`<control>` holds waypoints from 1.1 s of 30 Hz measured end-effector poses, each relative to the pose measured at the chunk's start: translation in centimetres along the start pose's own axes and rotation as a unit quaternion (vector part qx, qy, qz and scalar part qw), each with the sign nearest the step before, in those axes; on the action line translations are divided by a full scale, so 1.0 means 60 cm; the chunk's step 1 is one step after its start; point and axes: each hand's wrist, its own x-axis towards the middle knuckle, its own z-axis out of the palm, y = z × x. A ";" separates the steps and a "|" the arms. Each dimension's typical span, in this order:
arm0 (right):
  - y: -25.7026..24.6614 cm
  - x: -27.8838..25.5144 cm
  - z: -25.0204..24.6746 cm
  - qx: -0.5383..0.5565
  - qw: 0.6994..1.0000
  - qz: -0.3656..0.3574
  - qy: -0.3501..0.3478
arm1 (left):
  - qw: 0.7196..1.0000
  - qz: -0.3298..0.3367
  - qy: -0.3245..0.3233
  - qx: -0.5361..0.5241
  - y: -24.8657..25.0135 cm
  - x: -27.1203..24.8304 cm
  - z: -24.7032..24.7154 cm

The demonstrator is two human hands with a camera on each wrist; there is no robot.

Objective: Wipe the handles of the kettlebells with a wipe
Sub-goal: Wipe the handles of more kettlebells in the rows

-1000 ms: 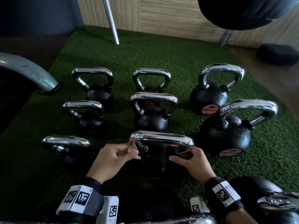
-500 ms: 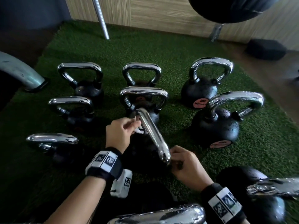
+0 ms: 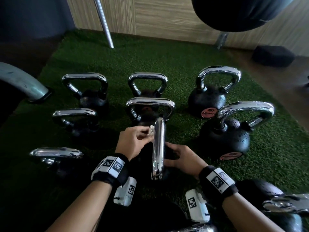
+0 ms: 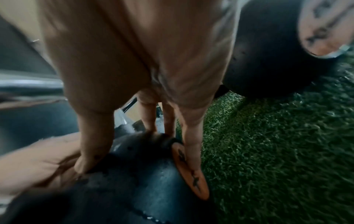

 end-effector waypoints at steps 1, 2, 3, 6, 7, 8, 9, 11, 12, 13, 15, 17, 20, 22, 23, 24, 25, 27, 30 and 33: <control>0.010 0.001 0.004 0.023 1.000 0.005 0.000 | 1.000 0.006 -0.004 0.012 0.004 0.002 -0.001; 0.016 -0.001 0.007 0.034 0.999 0.007 0.006 | 1.000 0.019 -0.003 0.015 0.011 0.004 -0.002; 0.020 -0.002 0.009 0.039 0.999 0.003 0.015 | 1.000 0.027 0.002 0.011 0.016 0.008 -0.004; 0.019 -0.004 0.009 0.026 0.999 -0.003 0.031 | 0.997 0.032 0.039 -0.057 0.036 0.015 -0.013; 0.019 -0.005 0.009 0.019 0.999 -0.004 0.034 | 0.995 0.042 0.048 -0.071 0.041 0.016 -0.013; 0.018 -0.007 0.009 0.015 0.999 -0.002 0.038 | 0.994 0.048 0.051 -0.080 0.043 0.015 -0.012; 0.019 -0.007 0.010 0.013 0.999 -0.002 0.041 | 0.994 0.042 0.046 -0.086 0.040 0.015 -0.010; 0.017 -0.009 0.010 0.015 0.999 -0.001 0.046 | 0.997 -0.001 0.019 -0.079 0.037 0.017 -0.011; 0.015 -0.010 0.011 0.019 0.999 0.000 0.046 | 0.996 -0.021 -0.003 -0.090 0.034 0.021 -0.015; 0.016 -0.010 0.012 0.021 0.999 0.000 0.047 | 0.991 -0.036 -0.026 -0.129 0.033 0.027 -0.019; 0.014 -0.012 0.013 0.018 0.998 -0.002 0.055 | 0.970 -0.062 -0.045 -0.231 0.044 0.037 -0.032; 0.014 -0.015 0.013 0.018 0.998 0.000 0.062 | 0.954 -0.069 -0.045 -0.288 0.055 0.040 -0.043; 0.016 -0.016 0.015 0.019 0.998 -0.002 0.067 | 0.946 -0.069 -0.101 -0.301 0.072 0.021 -0.066; 0.017 -0.015 0.015 0.019 0.998 -0.002 0.066 | 0.936 -0.081 -0.154 -0.304 0.074 0.005 -0.084; 0.015 -0.015 0.015 0.017 0.998 0.000 0.064 | 0.936 -0.087 -0.164 -0.297 0.074 0.002 -0.087; 0.014 -0.016 0.014 0.019 0.998 -0.002 0.063 | 0.939 -0.091 -0.162 -0.289 0.077 0.002 -0.089; 0.012 -0.016 0.013 0.021 0.998 -0.002 0.064 | 0.943 -0.091 -0.149 -0.283 0.079 0.003 -0.087; 0.008 -0.019 0.011 0.022 0.998 -0.005 0.063 | 0.946 -0.104 -0.124 -0.281 0.088 0.002 -0.084; 0.009 -0.020 0.013 0.023 0.998 -0.008 0.063 | 0.938 -0.128 -0.178 -0.267 0.091 -0.015 -0.093; 0.013 -0.020 0.016 0.036 0.997 -0.012 0.060 | 0.926 -0.128 -0.273 -0.226 0.086 -0.039 -0.111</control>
